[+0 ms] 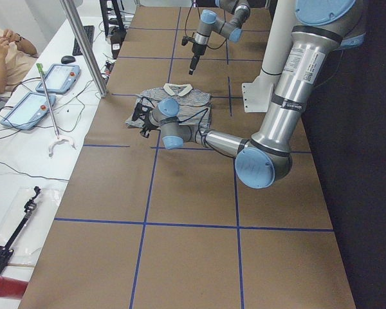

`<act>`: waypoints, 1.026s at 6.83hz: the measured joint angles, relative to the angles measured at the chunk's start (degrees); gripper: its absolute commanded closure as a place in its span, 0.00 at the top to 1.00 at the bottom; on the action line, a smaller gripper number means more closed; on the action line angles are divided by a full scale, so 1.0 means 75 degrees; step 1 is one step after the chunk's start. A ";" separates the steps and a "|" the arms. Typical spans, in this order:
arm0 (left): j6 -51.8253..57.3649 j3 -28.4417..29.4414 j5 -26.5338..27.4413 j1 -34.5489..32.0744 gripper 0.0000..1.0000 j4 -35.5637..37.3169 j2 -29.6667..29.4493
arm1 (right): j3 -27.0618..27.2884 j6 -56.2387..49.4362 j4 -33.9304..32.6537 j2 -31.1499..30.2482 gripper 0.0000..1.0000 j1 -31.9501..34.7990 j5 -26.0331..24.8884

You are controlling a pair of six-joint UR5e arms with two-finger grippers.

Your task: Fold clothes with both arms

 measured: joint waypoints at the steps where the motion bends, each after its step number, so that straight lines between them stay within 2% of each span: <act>1: -0.0025 -0.0378 -0.0013 0.0003 0.44 0.0000 0.0380 | -0.0617 -0.0851 -0.0109 0.0445 1.00 -0.0144 0.0013; 3: -0.0075 -0.0588 -0.0016 0.0004 0.44 -0.0005 0.0645 | -0.1695 -0.2295 -0.0394 0.1239 1.00 -0.0291 0.0164; 7: -0.0100 -0.0610 -0.0007 0.0004 0.44 0.0000 0.0699 | -0.2547 -0.3122 -0.0515 0.1876 1.00 -0.0686 0.0184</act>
